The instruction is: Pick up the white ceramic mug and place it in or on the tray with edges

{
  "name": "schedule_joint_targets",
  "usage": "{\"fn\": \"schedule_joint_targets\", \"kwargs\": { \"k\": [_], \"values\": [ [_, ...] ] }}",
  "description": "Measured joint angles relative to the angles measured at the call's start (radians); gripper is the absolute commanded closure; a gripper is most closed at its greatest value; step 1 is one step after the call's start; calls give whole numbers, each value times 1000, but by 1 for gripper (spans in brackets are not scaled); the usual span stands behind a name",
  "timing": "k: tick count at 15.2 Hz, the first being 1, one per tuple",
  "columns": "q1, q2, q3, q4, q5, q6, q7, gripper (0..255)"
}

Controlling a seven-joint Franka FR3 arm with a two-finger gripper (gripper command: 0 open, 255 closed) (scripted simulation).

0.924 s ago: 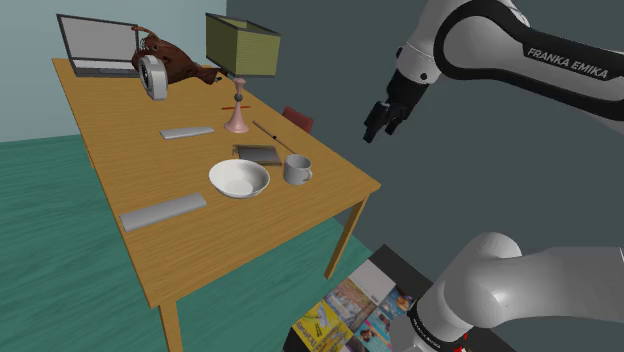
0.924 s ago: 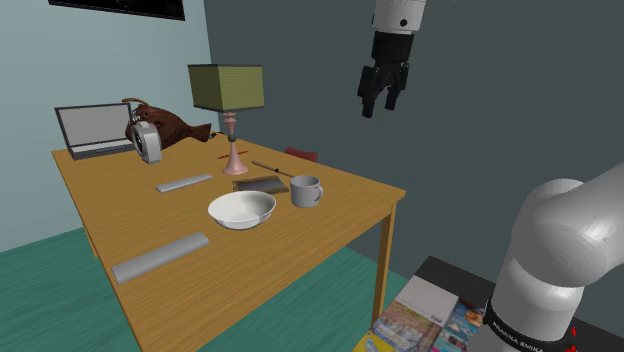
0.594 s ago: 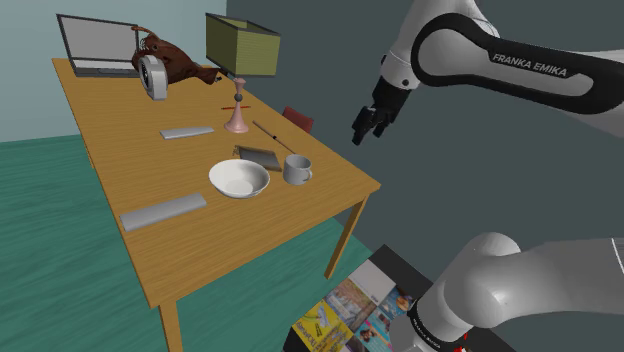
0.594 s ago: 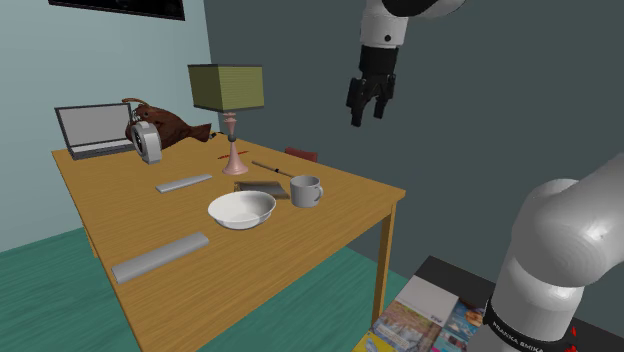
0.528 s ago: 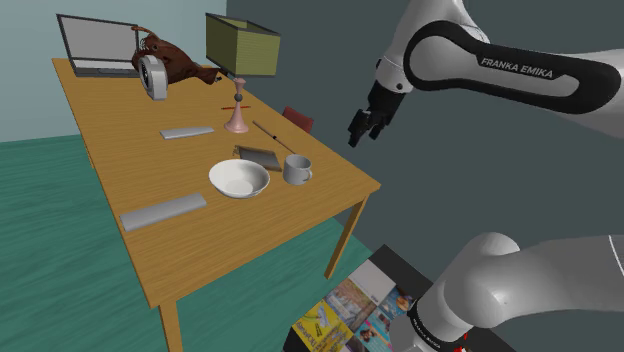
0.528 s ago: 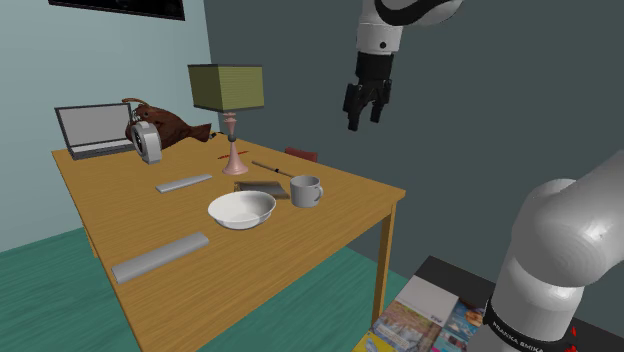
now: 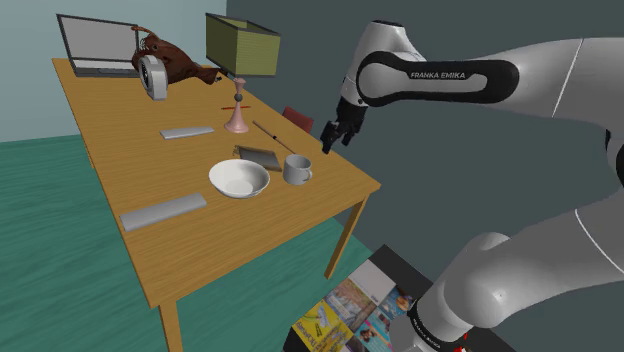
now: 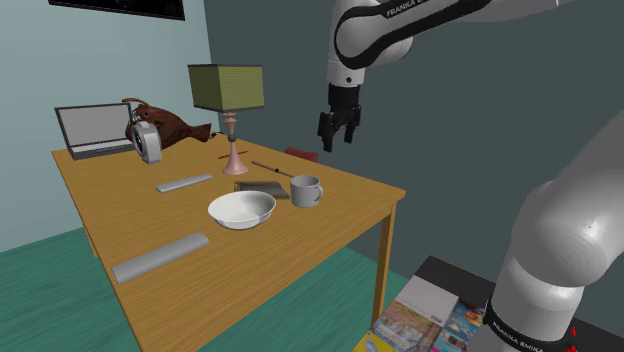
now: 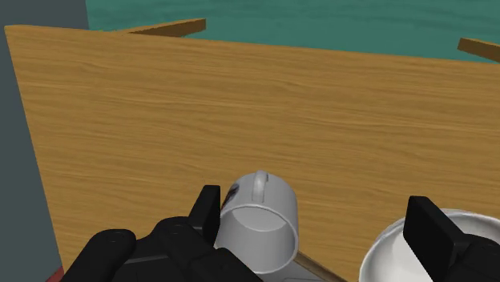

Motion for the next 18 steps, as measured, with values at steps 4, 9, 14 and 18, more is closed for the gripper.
{"fn": "schedule_joint_targets", "kwargs": {
  "k": [4, 9, 14, 18],
  "values": [
    [4, 147, -1, 46, 2, 88, -10, 0],
    [6, 321, -5, 135, 7, 159, -33, 0],
    [8, 520, -3, 261, 12, 218, -51, 0],
    [4, 638, -3, 342, 17, 245, -69, 0]
  ]
}}
